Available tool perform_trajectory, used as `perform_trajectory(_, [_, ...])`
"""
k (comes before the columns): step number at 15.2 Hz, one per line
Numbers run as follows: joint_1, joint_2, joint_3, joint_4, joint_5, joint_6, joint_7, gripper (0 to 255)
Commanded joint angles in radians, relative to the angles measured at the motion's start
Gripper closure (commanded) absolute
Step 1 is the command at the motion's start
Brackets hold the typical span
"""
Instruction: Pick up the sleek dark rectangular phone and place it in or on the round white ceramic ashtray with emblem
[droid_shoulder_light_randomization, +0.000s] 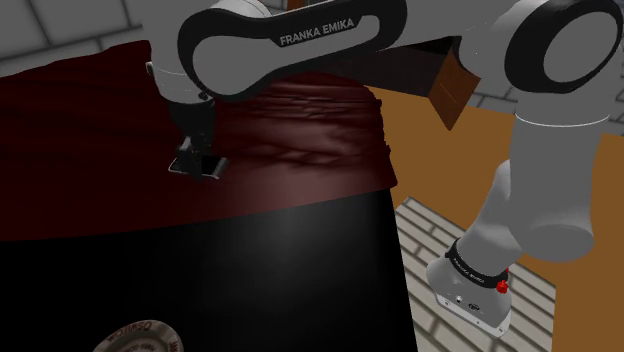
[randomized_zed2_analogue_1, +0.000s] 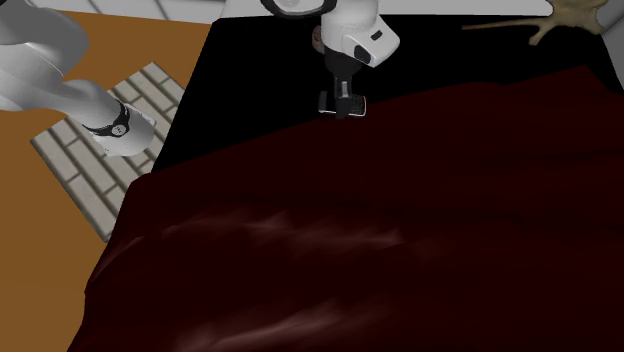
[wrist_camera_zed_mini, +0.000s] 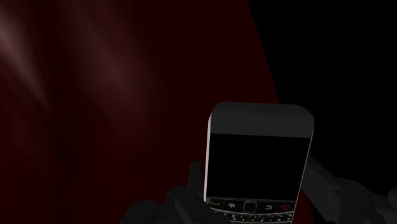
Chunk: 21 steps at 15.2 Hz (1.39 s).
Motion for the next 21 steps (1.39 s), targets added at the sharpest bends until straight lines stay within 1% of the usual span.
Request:
perform_trajectory(1, [0.026,-0.009,0.011,-0.007,-0.002,-0.005,0.038,255])
perform_trajectory(6, [0.1,-0.014,0.038,-0.015,-0.014,-0.012,0.142,255])
perform_trajectory(11, [0.182,0.004,0.064,0.011,-0.032,-0.032,0.247,255])
perform_trajectory(16, [0.272,0.046,0.084,0.073,-0.055,-0.065,0.351,255])
perform_trajectory(21, [0.373,0.113,0.098,0.176,-0.084,-0.114,0.448,255])
